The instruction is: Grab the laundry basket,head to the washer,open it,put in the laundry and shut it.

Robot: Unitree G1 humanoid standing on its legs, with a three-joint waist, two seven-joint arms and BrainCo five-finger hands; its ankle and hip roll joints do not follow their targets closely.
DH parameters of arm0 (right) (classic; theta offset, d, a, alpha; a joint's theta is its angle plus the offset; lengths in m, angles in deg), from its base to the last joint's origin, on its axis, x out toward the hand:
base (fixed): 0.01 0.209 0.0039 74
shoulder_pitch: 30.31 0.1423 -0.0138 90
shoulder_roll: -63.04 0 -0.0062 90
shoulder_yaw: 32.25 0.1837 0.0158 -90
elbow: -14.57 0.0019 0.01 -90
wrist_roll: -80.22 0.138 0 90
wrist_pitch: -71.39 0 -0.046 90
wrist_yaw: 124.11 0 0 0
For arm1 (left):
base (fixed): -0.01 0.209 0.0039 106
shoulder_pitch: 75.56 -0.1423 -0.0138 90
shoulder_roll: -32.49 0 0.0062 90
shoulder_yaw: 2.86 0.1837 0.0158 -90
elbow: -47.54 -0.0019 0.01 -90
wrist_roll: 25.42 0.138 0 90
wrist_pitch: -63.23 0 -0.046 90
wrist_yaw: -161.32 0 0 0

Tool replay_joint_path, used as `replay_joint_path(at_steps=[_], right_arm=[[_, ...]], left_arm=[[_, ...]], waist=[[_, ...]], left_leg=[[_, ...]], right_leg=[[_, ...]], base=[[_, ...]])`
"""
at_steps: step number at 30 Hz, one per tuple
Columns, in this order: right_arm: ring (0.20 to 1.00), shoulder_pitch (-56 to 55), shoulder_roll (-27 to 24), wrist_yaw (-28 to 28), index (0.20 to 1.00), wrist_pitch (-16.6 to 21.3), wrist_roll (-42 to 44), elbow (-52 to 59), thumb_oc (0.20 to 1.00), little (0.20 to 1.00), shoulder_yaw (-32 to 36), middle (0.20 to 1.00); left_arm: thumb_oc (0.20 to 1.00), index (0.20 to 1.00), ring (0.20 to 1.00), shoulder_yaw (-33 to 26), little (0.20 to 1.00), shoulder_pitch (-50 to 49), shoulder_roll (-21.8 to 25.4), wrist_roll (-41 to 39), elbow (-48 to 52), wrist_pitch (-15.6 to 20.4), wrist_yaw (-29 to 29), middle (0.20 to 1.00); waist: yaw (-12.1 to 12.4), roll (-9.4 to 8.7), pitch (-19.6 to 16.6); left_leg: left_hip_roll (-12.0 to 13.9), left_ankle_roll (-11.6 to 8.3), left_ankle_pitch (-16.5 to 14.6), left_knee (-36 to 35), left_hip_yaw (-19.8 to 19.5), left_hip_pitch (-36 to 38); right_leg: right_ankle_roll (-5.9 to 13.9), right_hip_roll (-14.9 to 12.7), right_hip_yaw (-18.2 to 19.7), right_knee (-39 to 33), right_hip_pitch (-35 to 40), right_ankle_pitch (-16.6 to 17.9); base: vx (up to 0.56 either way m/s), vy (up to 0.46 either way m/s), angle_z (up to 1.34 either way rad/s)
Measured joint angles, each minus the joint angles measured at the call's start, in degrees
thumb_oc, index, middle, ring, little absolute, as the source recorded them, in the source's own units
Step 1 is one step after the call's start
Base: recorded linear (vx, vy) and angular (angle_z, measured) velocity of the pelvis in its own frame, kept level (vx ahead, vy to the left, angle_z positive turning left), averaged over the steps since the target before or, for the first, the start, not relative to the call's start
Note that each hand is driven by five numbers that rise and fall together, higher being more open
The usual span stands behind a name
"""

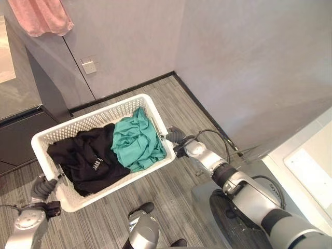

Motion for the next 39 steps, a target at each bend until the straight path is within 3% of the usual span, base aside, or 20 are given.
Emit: replay_joint_path(at_steps=[4,7,11,14,15,16,17,19,23,34,39], right_arm=[[0.2,5.34,-0.16,-0.1,0.2,0.01,4.59,-0.11,0.2,0.2,0.96,0.2],[0.2,10.78,-2.47,0.84,0.2,-0.02,8.29,-0.25,0.2,0.2,-3.01,0.2],[0.2,14.03,-4.13,2.02,0.2,-0.02,11.88,-0.84,0.2,0.2,-4.47,0.2],[0.2,18.95,-10.64,4.53,0.2,0.08,14.67,-1.25,0.2,0.2,-9.08,0.2],[0.2,20.04,-12.37,5.05,0.2,0.04,14.94,-1.78,0.2,0.2,-9.71,0.2],[0.2,21.11,-14.5,5.44,0.2,0.04,16.16,-2.08,0.2,0.2,-10.45,0.2],[0.2,24.29,-17.23,6.86,0.2,0.03,17.39,-2.0,0.2,0.2,-12.78,0.2],[0.2,27.41,-20.48,7.52,0.2,0.12,19.84,-2.03,0.2,0.2,-13.19,0.2],[0.2,29.84,-27.2,8.82,0.2,0.45,21.34,-2.12,0.2,0.2,-14.24,0.2],[0.2,27.66,-40.06,11.72,0.2,1.23,20.92,2.64,0.2,0.2,-14.51,0.2],[0.2,23.27,-43.12,12.28,0.2,1.81,19.04,3.88,0.2,0.2,-12.54,0.2]], left_arm=[[0.2,0.2,0.2,-1.72,0.2,6.27,9.51,-0.04,-0.24,0.09,-0.29,0.2],[0.2,0.2,0.2,1.23,0.2,15.05,18.54,-0.1,-5.89,0.24,-1.81,0.2],[0.2,0.2,0.2,5.05,0.2,24.96,22.95,-0.21,-8.85,0.48,-1.61,0.2],[0.2,0.2,0.2,18.88,0.2,39.94,26.08,-0.23,-13.63,0.29,-2.69,0.2],[0.2,0.2,0.2,27.16,0.2,47.21,26.78,-0.59,-16.13,0.11,-3.32,0.2],[0.2,0.2,0.2,34.85,0.2,54.91,26.86,-0.63,-18.73,0.12,-3.79,0.2],[0.2,0.2,0.2,48.49,0.2,67.57,28.6,-0.57,-22.81,0.12,-4.26,0.2],[0.2,0.2,0.2,59.14,0.2,80.38,28.04,-0.57,-26.68,0.46,-4.76,0.2],[0.2,0.2,0.2,65.38,0.2,90.76,21.34,-0.55,-32.47,1.76,-5.22,0.2],[0.2,0.2,0.2,67.71,0.2,91.37,16.07,0.6,-29.8,2.8,-5.84,0.2],[0.2,0.2,0.2,68.25,0.2,91.25,12.56,2.17,-29.55,2.61,-6.1,0.2]], waist=[[-0.33,-0.33,-0.26],[-1.61,-0.93,-0.87],[-4.07,-2.33,-2.13],[-7.14,-3.7,-3.18],[-7.53,-3.99,-3.39],[-9.56,-4.41,-3.71],[-12.56,-5.31,-4.39],[-16.35,-5.85,-4.81],[-19.41,-5.79,-4.88],[-22.74,-5.33,-4.8],[-22.68,-5.17,-4.75]], left_leg=[[0.21,0.0,-0.19,0.68,0.47,-0.4],[0.84,-0.03,-0.17,0.74,2.04,-0.59],[1.03,-0.1,-0.15,0.69,3.5,0.03],[0.6,-0.31,-0.07,1.47,4.39,-1.17],[1.14,-0.33,-0.04,1.57,4.99,-1.05],[0.82,-0.35,-0.05,1.86,5.24,-1.08],[0.97,-0.35,-0.03,2.08,6.31,-1.0],[1.46,-0.37,-0.07,2.33,8.49,-0.9],[1.89,-0.3,-0.07,2.37,9.52,-0.77],[2.14,-0.29,-0.04,0.79,11.31,0.04],[1.68,-0.28,-0.03,0.57,11.79,0.69]], right_leg=[[0.24,-0.01,0.35,0.33,-0.31,0.41],[0.21,0.25,1.67,0.45,-1.1,0.76],[0.48,0.15,2.85,0.5,-1.15,1.13],[0.57,-0.01,3.79,0.61,-2.84,2.28],[1.04,-0.07,3.81,0.67,-2.86,2.39],[1.15,-0.18,4.17,0.86,-2.96,2.39],[1.24,-0.18,4.56,1.14,-3.15,2.48],[0.98,-0.19,5.79,0.98,-3.92,3.1],[-0.17,-0.04,6.38,0.53,-4.39,4.52],[-0.62,-0.33,7.86,0.52,-5.3,4.92],[-0.59,-0.85,8.82,0.52,-5.1,4.94]], base=[[-0.01,0.01,-0.08],[-0.03,0.001,-0.21],[-0.08,0.044,-0.17],[-0.08,0.033,-0.17],[-0.07,0.016,-0.2],[-0.07,0.022,-0.32],[-0.06,0.027,-0.33],[-0.05,0.036,-0.62],[-0.04,0.036,-0.25],[-0.01,0.016,-0.08],[0.0,0.002,-0.07]])
